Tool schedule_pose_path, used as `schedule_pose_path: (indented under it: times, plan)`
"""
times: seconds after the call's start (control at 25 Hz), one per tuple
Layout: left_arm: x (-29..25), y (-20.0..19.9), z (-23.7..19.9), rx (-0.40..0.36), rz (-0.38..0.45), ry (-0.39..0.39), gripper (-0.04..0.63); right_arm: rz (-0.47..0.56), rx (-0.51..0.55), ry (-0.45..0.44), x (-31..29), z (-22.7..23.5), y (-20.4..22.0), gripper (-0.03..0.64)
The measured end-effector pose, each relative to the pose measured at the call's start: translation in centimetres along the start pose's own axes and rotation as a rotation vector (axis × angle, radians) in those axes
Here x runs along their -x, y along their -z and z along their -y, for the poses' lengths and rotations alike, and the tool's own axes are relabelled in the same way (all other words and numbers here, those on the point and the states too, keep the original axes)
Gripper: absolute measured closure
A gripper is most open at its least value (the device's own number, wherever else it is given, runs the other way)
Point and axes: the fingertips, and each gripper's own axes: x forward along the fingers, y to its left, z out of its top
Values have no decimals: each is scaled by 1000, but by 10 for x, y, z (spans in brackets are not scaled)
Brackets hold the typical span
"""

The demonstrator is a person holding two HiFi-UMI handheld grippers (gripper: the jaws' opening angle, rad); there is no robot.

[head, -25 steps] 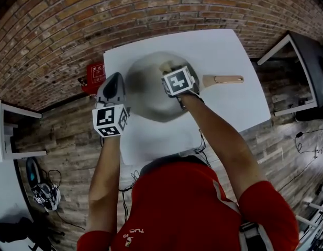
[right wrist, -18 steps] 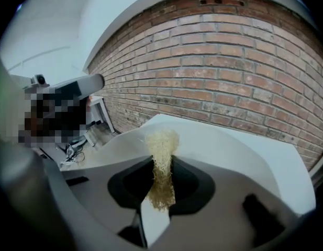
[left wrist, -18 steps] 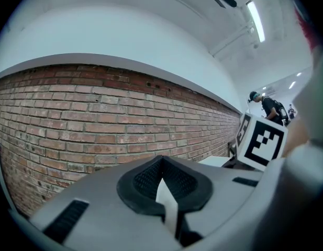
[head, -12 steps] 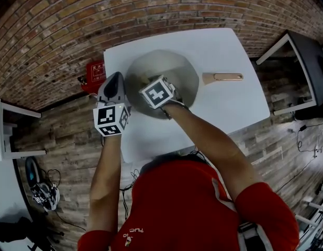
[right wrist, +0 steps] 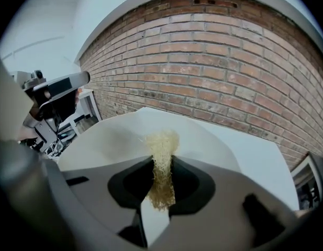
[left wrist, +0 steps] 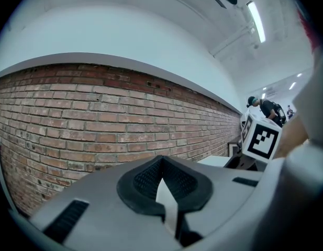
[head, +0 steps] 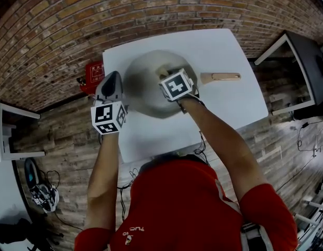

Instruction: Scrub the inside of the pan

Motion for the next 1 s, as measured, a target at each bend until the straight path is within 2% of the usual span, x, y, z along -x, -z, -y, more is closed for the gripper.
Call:
schedule_pose_path:
  times: [0.32,0.52,0.72,1.0]
  plan:
    - [-8,0,11,-3,0,24,581,32,25,26,27,17,-2,529]
    - [-8,3,11,-2,-5,25,581,82,79,-82,38,-37,-19,529]
    - [-3,3,9,0,-6,15,581,33,172,-147,24,-88,-13,529]
    - [5,6,5,1,-10,2,581,-42,252,-170,14,-104,5,529]
